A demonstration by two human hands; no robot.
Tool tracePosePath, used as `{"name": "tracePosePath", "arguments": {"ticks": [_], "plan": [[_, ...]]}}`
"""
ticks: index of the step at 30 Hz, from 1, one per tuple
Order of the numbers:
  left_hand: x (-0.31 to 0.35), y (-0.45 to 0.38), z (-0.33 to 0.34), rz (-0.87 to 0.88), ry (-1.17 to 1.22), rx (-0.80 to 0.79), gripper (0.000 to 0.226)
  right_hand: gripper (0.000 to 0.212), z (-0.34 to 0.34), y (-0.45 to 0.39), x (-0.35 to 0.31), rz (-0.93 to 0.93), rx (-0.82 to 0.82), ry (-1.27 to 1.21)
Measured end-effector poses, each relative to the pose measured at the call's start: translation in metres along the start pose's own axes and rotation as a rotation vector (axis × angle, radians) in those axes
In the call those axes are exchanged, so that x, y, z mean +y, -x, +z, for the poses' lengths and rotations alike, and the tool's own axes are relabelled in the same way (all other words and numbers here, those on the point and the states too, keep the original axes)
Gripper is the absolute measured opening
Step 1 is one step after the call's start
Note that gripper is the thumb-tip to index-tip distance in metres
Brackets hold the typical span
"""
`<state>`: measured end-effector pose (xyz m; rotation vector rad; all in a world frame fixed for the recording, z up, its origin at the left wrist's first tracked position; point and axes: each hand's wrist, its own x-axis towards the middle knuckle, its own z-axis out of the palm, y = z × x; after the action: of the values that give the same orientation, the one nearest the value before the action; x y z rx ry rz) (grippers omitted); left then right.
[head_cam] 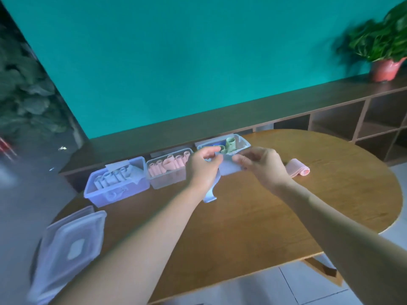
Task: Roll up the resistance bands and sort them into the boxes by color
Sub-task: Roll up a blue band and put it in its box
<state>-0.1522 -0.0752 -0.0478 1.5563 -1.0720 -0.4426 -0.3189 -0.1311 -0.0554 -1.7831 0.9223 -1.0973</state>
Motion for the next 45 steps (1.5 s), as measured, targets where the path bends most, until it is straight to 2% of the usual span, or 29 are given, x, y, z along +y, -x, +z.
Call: {"name": "tracePosePath", "arguments": {"ticks": [3, 8, 14, 18, 23, 25, 28, 31, 35, 37, 40, 45], "plan": [[0.014, 0.019, -0.044, 0.007, 0.014, 0.021, 0.014, 0.015, 0.018, 0.022, -0.037, -0.036, -0.103, -0.026], [0.027, 0.056, -0.109, -0.004, 0.076, 0.029, 0.027, 0.040, 0.053, 0.056, -0.077, -0.088, -0.195, -0.029], [0.038, 0.098, -0.168, -0.019, 0.131, -0.057, 0.045, 0.027, 0.086, 0.086, -0.116, -0.140, -0.149, 0.008], [0.046, 0.115, -0.200, 0.017, 0.060, -0.029, 0.054, 0.021, 0.097, 0.098, -0.145, -0.180, -0.177, -0.049], [0.056, 0.131, -0.233, 0.015, -0.146, -0.020, 0.093, 0.023, 0.114, 0.108, -0.174, -0.193, -0.226, -0.175], [0.060, 0.138, -0.241, 0.010, -0.250, -0.039, 0.099, 0.023, 0.121, 0.110, -0.179, -0.200, -0.236, -0.183], [0.064, 0.148, -0.245, 0.039, -0.370, -0.034, 0.095, 0.021, 0.128, 0.115, -0.186, -0.203, -0.231, -0.201], [0.057, 0.155, -0.240, 0.188, -0.559, 0.036, 0.088, 0.019, 0.129, 0.117, -0.186, -0.193, -0.214, -0.213], [0.051, 0.162, -0.235, 0.405, -0.482, 0.166, 0.040, 0.014, 0.123, 0.119, -0.183, -0.158, -0.216, -0.207], [0.053, 0.165, -0.230, 0.367, -0.343, 0.121, 0.027, 0.011, 0.118, 0.120, -0.181, -0.138, -0.206, -0.197], [0.059, 0.166, -0.222, 0.233, -0.122, 0.013, 0.023, 0.008, 0.109, 0.120, -0.178, -0.119, -0.188, -0.209], [0.069, 0.163, -0.208, 0.173, 0.006, 0.005, 0.022, 0.005, 0.092, 0.123, -0.173, -0.140, -0.160, -0.189]]}}
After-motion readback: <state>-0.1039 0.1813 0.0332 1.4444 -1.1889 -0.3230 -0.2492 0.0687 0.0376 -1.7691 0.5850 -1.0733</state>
